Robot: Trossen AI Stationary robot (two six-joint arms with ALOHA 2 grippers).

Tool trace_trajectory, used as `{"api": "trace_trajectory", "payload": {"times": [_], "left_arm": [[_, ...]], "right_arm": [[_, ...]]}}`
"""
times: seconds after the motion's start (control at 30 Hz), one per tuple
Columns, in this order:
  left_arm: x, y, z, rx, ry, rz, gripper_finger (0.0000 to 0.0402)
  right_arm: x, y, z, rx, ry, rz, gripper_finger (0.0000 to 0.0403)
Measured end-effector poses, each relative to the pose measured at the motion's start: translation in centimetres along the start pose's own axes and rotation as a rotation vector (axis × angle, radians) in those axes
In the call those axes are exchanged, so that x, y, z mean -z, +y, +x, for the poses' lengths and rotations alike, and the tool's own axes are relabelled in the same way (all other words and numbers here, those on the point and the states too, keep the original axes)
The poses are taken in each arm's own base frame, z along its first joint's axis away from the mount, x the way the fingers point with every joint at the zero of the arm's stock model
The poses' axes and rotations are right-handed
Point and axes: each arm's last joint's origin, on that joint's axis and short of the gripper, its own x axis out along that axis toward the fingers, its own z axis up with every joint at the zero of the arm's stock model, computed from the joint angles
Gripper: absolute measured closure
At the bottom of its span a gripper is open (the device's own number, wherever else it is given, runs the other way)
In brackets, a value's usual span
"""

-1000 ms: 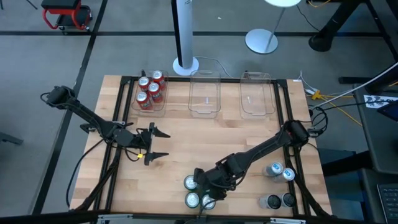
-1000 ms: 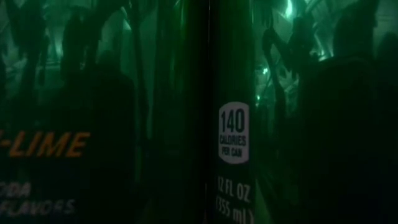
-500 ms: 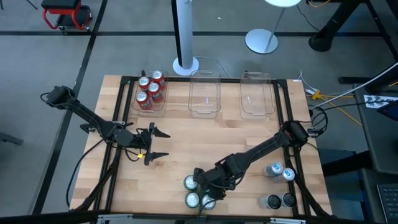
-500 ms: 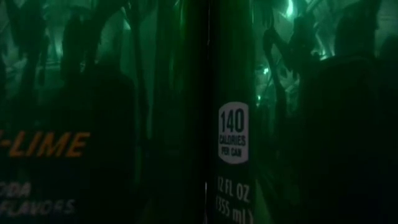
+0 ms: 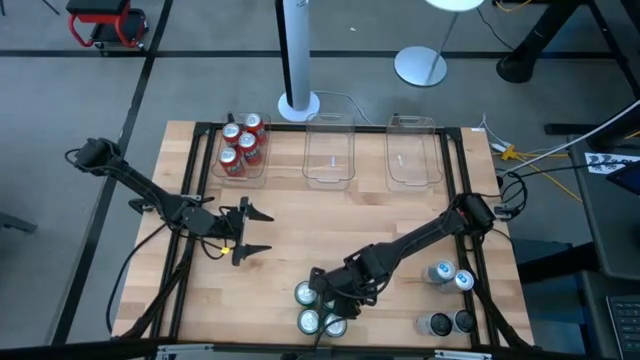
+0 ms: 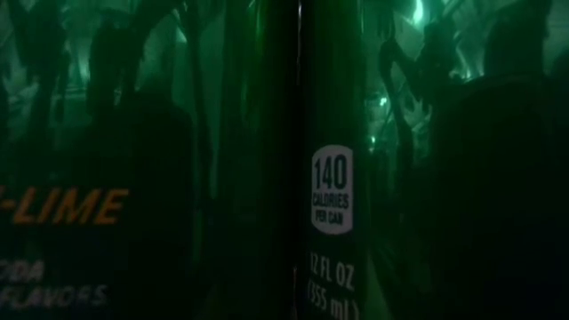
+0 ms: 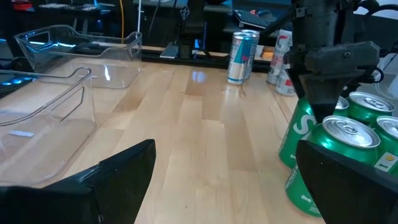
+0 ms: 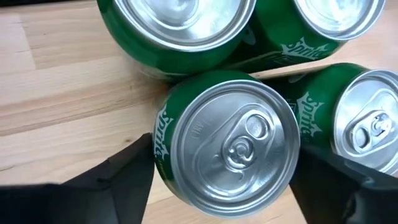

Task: Sort soda cans
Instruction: Put the top right green soda can into the middle transparent bin

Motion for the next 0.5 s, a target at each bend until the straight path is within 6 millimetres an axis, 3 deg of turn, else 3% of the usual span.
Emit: {"api": "trace_trajectory", "payload": {"times": [0.1, 0.5], "left_arm": [[0.0, 0.0, 0.0, 0.000, 0.000, 0.000, 0.0027], [0.0, 0.0, 0.0, 0.000, 0.000, 0.000, 0.0027]], "right_arm": [[0.0, 0.0, -0.2, 0.001, -0.001, -0.001, 0.0116], [0.5, 0.4, -3.3, 0.063, 0.122, -0.012, 0.0117]]}}
